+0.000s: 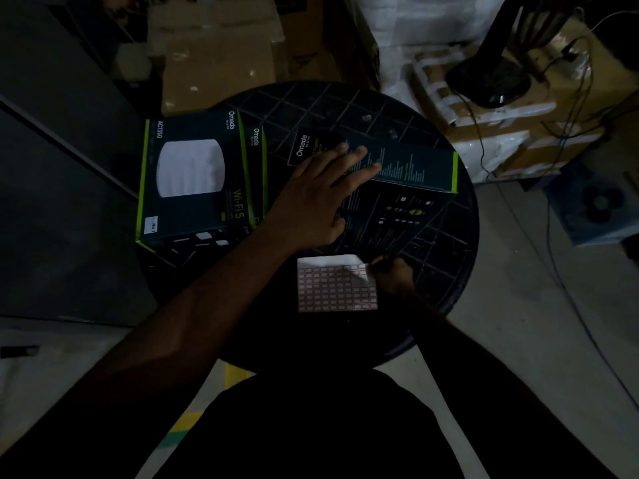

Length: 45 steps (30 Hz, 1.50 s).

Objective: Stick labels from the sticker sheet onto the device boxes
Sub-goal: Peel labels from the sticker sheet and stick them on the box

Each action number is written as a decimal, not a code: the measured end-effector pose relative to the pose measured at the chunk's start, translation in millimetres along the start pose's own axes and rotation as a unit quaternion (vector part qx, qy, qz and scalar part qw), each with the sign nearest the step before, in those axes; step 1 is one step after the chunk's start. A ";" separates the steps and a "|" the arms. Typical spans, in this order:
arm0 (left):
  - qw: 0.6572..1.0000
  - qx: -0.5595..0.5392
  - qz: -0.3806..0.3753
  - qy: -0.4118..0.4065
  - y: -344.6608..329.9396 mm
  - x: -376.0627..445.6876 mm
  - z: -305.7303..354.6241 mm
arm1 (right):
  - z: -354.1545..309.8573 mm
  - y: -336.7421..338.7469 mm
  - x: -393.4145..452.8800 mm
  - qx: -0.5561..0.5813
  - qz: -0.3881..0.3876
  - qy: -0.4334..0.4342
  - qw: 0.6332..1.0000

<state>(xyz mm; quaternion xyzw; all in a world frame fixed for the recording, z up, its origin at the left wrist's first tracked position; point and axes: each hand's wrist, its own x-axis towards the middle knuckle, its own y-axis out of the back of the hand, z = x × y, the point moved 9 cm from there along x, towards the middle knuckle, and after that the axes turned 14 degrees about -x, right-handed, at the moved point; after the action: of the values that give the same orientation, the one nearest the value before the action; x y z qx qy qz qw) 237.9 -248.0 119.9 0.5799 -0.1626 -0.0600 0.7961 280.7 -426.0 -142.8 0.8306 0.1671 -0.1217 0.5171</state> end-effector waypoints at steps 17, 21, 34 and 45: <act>1.000 -0.006 0.000 0.003 -0.3 -3.7 2.2 | -3.2 16.3 -11.7 0.015 0.049 0.032 0.998; 1.000 -0.003 -0.001 0.007 -0.4 -4.2 2.9 | -5.4 17.1 -19.3 0.047 0.062 0.073 0.994; 1.000 -0.008 0.004 0.008 -0.9 -6.1 2.9 | 7.2 -17.8 -13.7 -0.089 -0.068 0.087 0.990; 1.000 -0.020 0.009 0.003 -2.1 -8.4 2.9 | 6.7 -2.6 -20.0 -0.046 -0.092 0.097 0.990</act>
<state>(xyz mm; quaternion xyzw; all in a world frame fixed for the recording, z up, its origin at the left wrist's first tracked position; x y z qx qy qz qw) 229.3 -248.9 117.1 0.5625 -0.1649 -0.0542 0.8084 261.2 -434.0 -140.4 0.7950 0.2972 -0.0797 0.5228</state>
